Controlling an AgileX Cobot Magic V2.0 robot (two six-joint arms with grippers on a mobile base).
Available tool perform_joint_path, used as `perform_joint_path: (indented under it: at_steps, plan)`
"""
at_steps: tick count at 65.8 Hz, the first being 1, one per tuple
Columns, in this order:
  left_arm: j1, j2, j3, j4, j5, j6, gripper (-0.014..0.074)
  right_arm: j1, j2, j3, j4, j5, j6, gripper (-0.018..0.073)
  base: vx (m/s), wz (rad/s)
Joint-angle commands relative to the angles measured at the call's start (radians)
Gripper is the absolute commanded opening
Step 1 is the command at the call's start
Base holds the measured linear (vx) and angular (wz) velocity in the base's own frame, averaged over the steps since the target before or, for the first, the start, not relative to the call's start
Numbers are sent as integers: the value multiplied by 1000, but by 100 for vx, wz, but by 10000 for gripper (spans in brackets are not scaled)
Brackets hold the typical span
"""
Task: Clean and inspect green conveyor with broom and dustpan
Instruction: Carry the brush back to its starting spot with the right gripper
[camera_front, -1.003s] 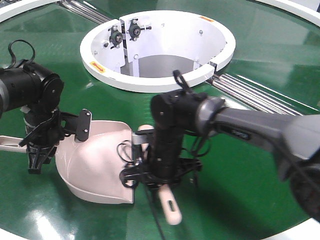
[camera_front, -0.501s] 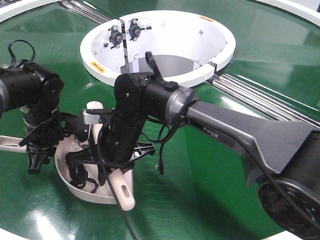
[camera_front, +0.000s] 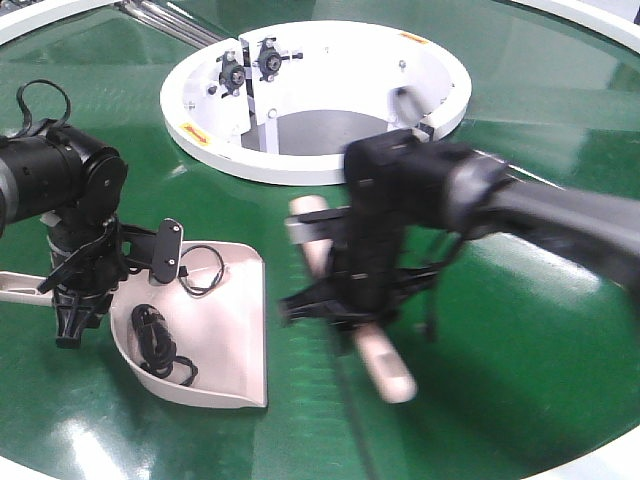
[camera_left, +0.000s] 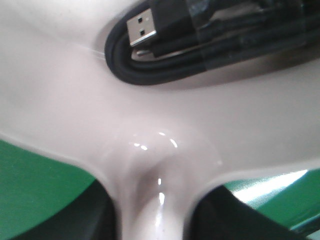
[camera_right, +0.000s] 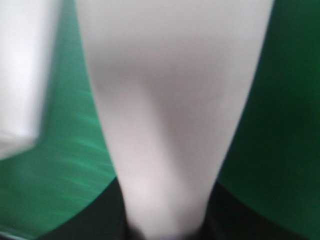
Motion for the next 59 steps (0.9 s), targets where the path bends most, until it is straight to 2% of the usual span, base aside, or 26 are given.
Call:
perform_joint_path:
  at_steps: [1, 19, 32, 59]
  plan:
    - [-4, -45, -25, 3, 16, 1, -6, -74, -129, 65, -54, 59, -40, -4, 0, 0]
    - [-4, -45, -25, 3, 16, 1, -6, -282, -275, 285, -54, -27, -160, -4, 0, 0]
    - [-4, -45, -25, 3, 16, 1, -6, -393, -318, 389, -69, -41, -224, -4, 0, 0]
    - [-4, -45, -25, 3, 16, 1, -6, -409, -322, 450, -85, -115, -247, -4, 0, 0]
